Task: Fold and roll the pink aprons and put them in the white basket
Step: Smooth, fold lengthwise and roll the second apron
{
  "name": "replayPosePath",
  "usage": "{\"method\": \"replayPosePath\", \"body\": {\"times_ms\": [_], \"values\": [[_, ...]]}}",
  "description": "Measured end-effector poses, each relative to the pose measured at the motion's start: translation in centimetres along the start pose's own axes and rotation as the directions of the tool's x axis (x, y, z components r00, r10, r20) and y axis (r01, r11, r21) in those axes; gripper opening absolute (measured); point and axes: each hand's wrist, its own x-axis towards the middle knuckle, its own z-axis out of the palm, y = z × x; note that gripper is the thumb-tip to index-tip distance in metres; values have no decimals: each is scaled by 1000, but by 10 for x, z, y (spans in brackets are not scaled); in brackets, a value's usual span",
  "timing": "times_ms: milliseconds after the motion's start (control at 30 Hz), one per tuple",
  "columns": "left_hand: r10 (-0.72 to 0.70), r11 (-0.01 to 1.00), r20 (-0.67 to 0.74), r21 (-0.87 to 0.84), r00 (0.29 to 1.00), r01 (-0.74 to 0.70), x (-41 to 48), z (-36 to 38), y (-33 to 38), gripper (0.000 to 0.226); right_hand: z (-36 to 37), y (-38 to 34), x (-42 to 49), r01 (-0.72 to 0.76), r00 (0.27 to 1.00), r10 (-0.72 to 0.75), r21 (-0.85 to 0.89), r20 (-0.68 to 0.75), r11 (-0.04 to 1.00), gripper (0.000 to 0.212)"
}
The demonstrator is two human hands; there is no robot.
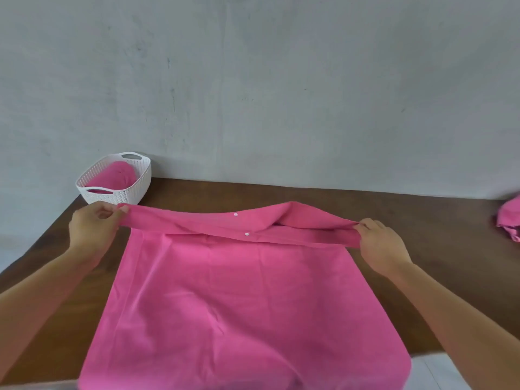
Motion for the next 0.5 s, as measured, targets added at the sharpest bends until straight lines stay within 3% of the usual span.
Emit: {"method": "replayPosePath", "body": {"times_ms": [200, 400, 500], "values": [[-59, 998, 21, -4, 998, 59, -27, -33, -23, 16, -9, -14, -66, -168, 984, 168, -2, 54, 986, 19], [-85, 996, 85, -3, 993, 85, -52, -56, -47, 15, -6, -29, -116, -406, 914, 397, 160, 83, 900, 34], [-88, 996, 108, 8, 990, 87, -64, -64, -55, 15, -3, -33, -132, -430, 903, 418, 215, 102, 877, 26]]}}
